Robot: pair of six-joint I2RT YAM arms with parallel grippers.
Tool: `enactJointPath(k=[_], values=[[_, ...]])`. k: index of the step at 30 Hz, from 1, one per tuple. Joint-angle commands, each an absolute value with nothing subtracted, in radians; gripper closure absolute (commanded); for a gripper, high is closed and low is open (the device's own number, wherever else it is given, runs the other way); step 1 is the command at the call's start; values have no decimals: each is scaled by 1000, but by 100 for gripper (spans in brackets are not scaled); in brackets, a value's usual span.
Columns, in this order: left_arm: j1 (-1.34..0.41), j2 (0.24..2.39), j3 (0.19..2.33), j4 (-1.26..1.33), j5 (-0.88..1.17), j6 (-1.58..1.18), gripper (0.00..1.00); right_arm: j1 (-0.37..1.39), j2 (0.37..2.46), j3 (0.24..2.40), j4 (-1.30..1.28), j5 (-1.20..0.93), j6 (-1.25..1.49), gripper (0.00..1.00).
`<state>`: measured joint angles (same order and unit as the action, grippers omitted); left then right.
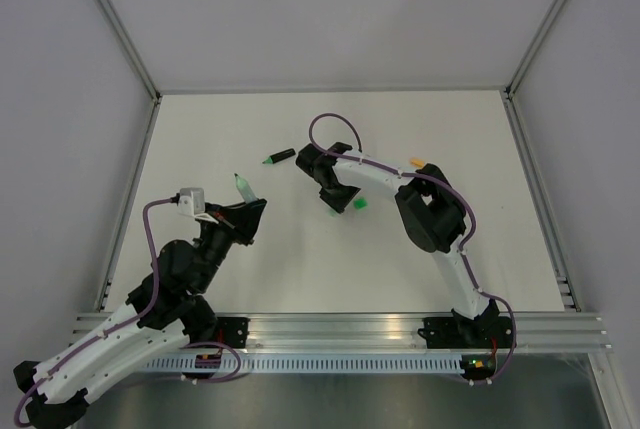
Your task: Insert the pens into the pen caps
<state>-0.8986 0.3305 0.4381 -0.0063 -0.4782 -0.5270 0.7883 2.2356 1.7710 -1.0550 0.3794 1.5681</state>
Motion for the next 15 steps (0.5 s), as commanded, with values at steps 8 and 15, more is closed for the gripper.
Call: enactJointPath(k=[8, 15], values=[[-899, 353, 439, 24, -457, -515, 98, 787, 2198, 1686, -907, 374, 1412, 100], [-899, 416, 446, 51, -407, -497, 98, 787, 1932, 1545, -709, 405, 1146, 100]])
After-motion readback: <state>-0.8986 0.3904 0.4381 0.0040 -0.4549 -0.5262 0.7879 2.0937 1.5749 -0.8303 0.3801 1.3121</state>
